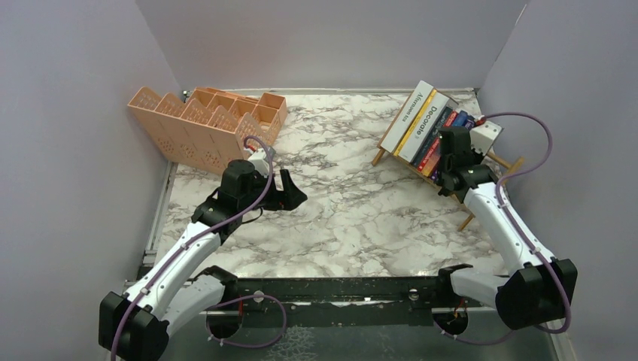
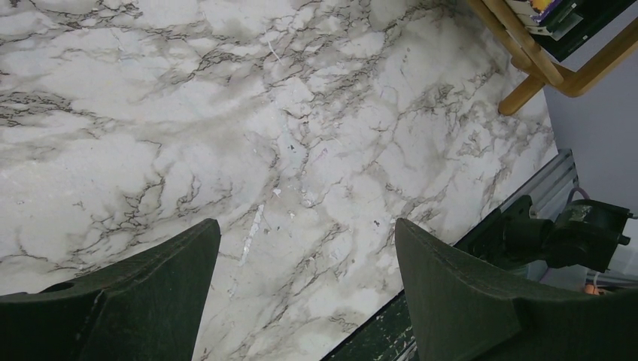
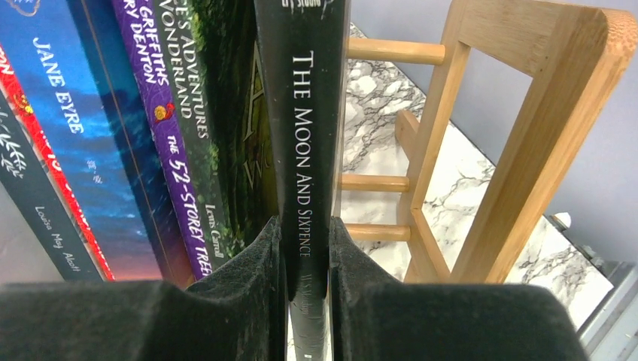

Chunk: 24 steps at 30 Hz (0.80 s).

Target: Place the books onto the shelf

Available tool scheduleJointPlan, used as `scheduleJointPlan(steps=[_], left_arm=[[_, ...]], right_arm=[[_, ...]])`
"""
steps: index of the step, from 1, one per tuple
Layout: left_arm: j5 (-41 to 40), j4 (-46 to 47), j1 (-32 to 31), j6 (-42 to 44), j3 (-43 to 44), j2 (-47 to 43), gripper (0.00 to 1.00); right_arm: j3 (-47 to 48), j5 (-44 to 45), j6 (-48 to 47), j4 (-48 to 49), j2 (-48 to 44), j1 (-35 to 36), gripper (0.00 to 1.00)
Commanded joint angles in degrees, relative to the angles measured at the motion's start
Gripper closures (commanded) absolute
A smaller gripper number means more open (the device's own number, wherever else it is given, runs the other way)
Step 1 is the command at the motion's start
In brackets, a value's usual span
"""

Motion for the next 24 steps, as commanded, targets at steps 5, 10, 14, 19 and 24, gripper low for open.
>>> scheduleJointPlan(steps=[5, 10, 14, 19, 24], left_arm=[[0.5, 0.3, 0.2, 0.6, -0.5, -1.6, 0.14], [0.6, 0.3, 0.2, 0.6, -0.6, -1.7, 0.14], [0.5, 0.3, 0.2, 0.6, -0.6, -1.7, 0.14], [0.5, 0.4, 0.2, 0.5, -0.3, -1.7, 0.14], [-1.1, 0.2, 0.2, -0.1, 0.1, -2.3, 0.14]], right_arm=[[-0.1, -15.3, 0.9, 11.3, 0.6, -3.1, 0.83], [-0.3, -16.6, 1.7, 10.2, 0.2, -3.4, 0.53], [0.2, -16.1, 2.2, 8.3, -0.9, -3.4, 0.39], [2.1, -16.9, 2.0, 5.4, -3.0, -3.4, 0.39], [4.8, -19.2, 0.7, 2.5, -7.2, -3.4, 0.37]])
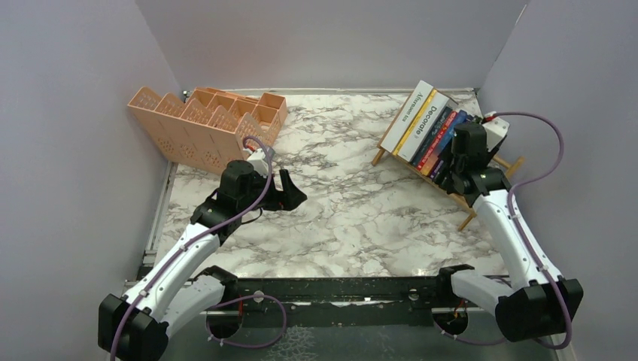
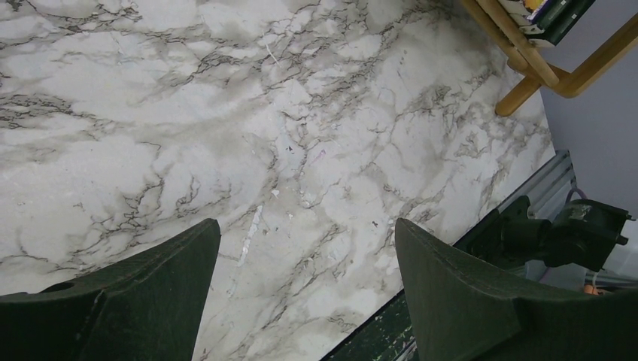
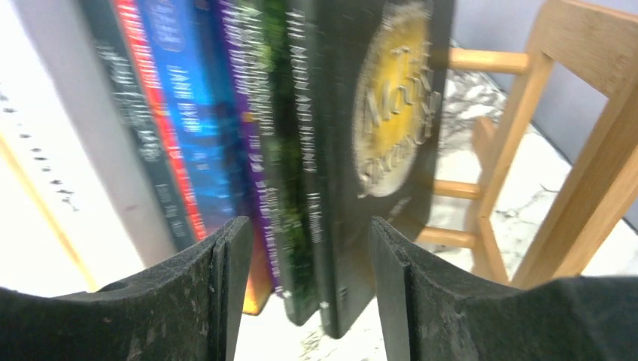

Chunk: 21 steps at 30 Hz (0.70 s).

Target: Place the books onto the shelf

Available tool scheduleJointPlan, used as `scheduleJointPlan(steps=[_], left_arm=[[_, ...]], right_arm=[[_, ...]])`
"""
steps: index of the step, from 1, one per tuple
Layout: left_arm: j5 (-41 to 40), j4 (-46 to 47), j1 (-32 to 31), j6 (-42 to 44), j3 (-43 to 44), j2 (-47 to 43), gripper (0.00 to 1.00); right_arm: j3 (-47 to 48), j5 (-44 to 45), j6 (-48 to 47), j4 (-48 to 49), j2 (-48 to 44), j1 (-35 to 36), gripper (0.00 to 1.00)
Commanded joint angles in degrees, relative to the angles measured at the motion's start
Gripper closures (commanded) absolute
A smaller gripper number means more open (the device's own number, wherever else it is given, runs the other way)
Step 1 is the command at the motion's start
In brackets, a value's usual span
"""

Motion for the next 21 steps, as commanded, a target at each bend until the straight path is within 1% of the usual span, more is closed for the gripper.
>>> scheduleJointPlan(steps=[1, 7, 10, 13, 15, 18, 19, 20, 21], left_arm=[[-1.9, -0.1, 0.2, -0.2, 0.3, -1.7, 0.14], [-6.7, -3.1, 0.2, 0.4, 2.3, -2.0, 0.12], [-9.2, -5.1, 0.2, 2.5, 4.4, -4.2, 0.11], [-14.2, -8.5, 0.2, 5.0, 7.0, -8.4, 0.09], [-16.2, -11.2, 0.2, 7.0, 10.2, -10.0, 0.09], [-14.1, -14.0, 0.2, 9.6, 13.7, -12.5, 0.09], [-13.6, -14.7, 0.2, 10.1, 14.5, -13.5, 0.07], [-13.5, -15.4, 0.2, 10.4, 15.3, -14.4, 0.02], [-13.9, -16.4, 0.2, 10.7, 16.1, -15.3, 0.01]], right_arm=[[4.6, -7.2, 0.6, -0.1, -4.7, 1.0, 0.37], [8.4, -10.2, -1.2, -5.7, -11.6, 1.0, 0.31], [9.6, -16.1, -3.4, -8.2, -16.4, 1.0, 0.26], [9.9, -20.0, -5.5, -9.7, -22.2, 1.0, 0.14], [11.3, -20.3, -6.7, -12.2, -24.9, 1.1, 0.10], [14.8, -21.0, -8.8, -15.5, -29.1, 1.0, 0.09], [15.7, -21.8, -10.1, -15.4, -30.5, 1.1, 0.09], [16.4, -22.5, -11.2, -15.1, -32.2, 1.0, 0.08], [17.1, -22.8, -11.9, -14.9, -33.7, 1.0, 0.08]])
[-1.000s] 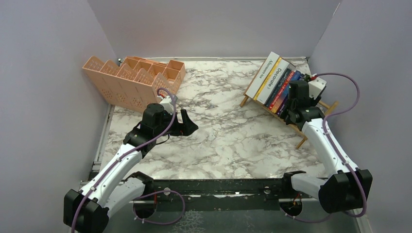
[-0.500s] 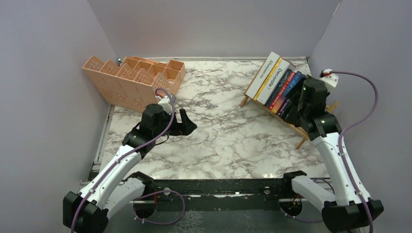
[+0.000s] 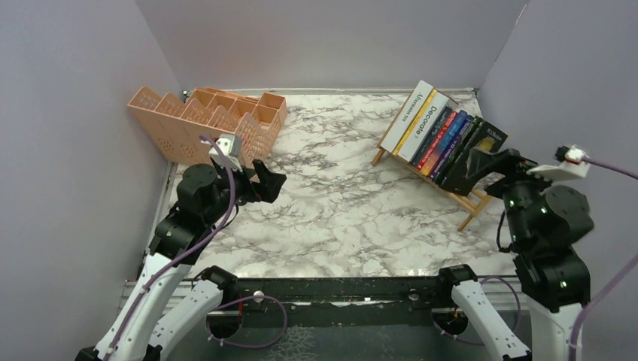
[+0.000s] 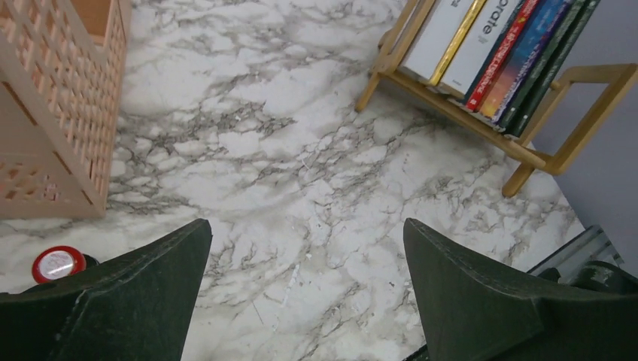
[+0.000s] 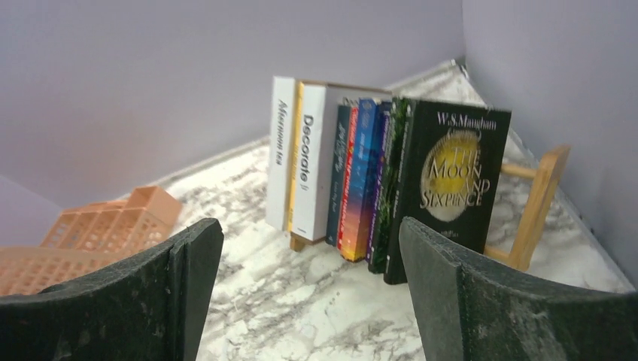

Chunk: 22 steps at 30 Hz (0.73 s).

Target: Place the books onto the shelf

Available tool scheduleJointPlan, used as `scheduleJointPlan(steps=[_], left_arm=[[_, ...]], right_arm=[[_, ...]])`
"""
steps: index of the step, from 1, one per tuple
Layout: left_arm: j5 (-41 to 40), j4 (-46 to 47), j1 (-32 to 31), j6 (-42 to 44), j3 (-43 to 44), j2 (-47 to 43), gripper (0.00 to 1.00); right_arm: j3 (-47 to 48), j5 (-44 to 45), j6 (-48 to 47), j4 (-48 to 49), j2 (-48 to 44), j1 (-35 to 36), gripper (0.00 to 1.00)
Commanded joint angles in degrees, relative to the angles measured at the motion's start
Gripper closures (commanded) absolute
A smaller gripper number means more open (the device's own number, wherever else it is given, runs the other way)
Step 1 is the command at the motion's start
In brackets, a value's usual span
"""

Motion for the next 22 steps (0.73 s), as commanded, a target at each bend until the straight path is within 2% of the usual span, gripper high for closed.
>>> scheduleJointPlan(steps=[1, 10, 22], left_arm=[[-2.4, -6.4, 0.2, 4.1, 4.7, -4.1, 0.01], [-11.2, -14.7, 0.2, 3.9, 11.4, -8.3, 0.01], [-15.1, -18.4, 0.2, 0.4, 11.8, -10.1, 0.01]], right_arm=[[4.6, -4.0, -5.3, -2.9, -5.8, 0.1, 0.08], [8.4, -1.9, -4.8, -5.0, -9.9, 0.1, 0.07], [5.3, -5.1, -4.8, -4.3, -11.5, 0.1, 0.06]])
